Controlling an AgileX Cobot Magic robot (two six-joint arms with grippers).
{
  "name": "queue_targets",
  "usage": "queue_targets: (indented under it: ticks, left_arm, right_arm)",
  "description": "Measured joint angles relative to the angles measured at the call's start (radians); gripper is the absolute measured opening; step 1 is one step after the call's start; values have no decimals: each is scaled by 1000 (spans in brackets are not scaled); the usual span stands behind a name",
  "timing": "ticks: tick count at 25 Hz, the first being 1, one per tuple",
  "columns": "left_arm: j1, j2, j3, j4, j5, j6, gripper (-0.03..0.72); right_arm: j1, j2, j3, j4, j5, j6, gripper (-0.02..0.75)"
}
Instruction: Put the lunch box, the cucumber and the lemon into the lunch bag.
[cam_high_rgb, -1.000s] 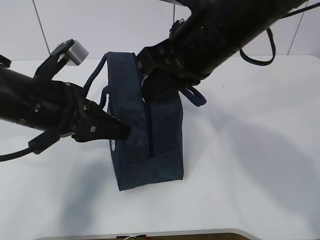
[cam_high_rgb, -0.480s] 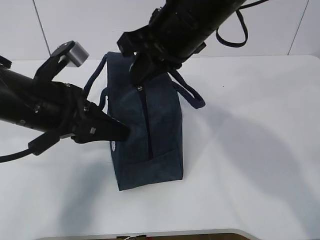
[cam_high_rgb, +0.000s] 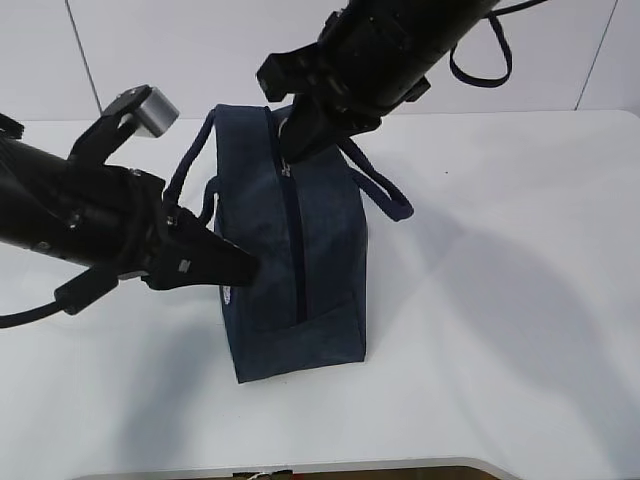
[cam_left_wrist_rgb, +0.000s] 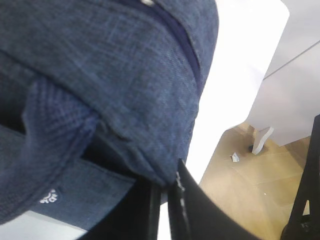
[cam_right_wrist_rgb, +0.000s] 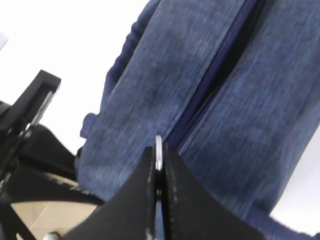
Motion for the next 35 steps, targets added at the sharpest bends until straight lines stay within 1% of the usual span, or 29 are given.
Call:
queue_targets:
  ticks: [7,24,35]
  left_arm:
    - [0,0,0,6,0,0,-12]
    - [0,0,0,14,3,0,-12]
    - [0,0,0,16,4,0,-12]
  right_arm:
    - [-1,48,-65,-4,-7,3,5]
    - [-26,162,-245,-70,-9,21,5]
    - [-33,282,-409,-110,-9,21,5]
